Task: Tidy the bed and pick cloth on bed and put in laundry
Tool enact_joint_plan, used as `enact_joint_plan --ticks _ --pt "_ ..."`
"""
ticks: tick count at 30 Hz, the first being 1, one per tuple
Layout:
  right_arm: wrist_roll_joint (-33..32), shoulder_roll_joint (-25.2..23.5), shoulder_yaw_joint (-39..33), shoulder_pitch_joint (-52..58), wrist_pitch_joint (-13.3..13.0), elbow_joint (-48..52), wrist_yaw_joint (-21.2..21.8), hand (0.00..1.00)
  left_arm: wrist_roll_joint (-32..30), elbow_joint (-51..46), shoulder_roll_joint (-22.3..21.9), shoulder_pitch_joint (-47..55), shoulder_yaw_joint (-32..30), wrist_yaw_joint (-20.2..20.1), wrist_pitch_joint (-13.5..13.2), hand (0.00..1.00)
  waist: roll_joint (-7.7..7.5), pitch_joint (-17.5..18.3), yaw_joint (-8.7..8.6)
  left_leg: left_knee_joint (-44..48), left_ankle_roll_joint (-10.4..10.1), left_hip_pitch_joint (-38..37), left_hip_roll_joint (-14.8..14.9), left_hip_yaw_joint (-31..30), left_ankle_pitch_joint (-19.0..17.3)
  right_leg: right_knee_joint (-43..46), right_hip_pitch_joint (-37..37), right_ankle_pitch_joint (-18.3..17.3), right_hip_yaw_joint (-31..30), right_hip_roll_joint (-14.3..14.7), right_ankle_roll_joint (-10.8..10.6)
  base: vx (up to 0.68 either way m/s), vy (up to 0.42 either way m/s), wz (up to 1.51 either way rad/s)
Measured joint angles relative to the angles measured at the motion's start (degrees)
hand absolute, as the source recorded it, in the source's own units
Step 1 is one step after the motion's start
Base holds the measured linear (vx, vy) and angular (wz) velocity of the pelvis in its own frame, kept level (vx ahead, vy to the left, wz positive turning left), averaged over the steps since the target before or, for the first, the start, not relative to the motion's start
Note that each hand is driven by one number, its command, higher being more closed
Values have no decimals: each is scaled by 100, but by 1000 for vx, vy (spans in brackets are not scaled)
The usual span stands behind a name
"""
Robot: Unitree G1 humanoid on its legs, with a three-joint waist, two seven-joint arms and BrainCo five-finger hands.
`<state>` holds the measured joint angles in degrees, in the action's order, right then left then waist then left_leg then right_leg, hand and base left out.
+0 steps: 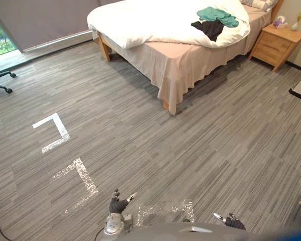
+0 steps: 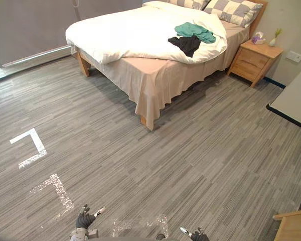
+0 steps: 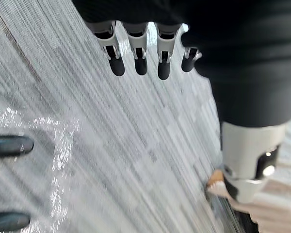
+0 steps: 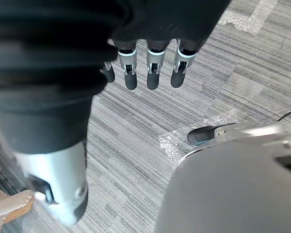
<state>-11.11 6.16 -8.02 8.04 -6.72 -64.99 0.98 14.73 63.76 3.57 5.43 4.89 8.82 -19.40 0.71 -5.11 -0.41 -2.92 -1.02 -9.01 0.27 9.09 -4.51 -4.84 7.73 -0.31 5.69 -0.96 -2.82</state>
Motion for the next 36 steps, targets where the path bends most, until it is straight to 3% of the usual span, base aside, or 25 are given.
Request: enact_joint_plan --ticks 3,8,11,18,22,29,36 --pt "8 1 -6 -2 25 21 -1 0 676 5 93 3 87 -949 122 0 7 -5 8 11 1 -12 9 4 -1 96 -26 -49 1 4 78 -28 -10 0" --pt "15 3 -22 9 96 43 5 0 636 29 165 11 140 -1360 412 0 7 -4 15 5 26 -73 22 109 15 108 -22 -54 -18 13 120 -49 -20 -7" --pt "26 3 -31 31 98 43 11 0 582 52 192 3 136 -1339 803 0 -8 14 14 -15 48 -98 26 133 29 85 -18 -47 -25 21 153 -25 -15 -4" --pt "125 5 -40 34 140 39 2 0 139 38 160 -111 60 -716 1328 0 -35 37 16 -121 89 -116 32 131 76 -16 -1 -23 -15 49 183 17 -10 0" --pt "124 -8 -40 26 130 2 -2 0 5 48 116 -147 -182 -588 1565 0 -42 51 25 -202 82 -212 52 128 79 -36 94 -23 12 80 179 64 -9 0" --pt "138 -58 -43 19 59 -5 -125 0 -305 47 102 -229 -396 -454 1877 0 -72 42 23 -205 78 -211 48 124 77 -19 91 -40 33 71 153 7 -1 0" --pt "131 -62 -43 30 72 17 -150 0 -423 40 82 -240 -444 -346 1952 0 -77 42 16 -191 78 -253 47 129 77 81 82 -85 32 63 176 0 0 0"
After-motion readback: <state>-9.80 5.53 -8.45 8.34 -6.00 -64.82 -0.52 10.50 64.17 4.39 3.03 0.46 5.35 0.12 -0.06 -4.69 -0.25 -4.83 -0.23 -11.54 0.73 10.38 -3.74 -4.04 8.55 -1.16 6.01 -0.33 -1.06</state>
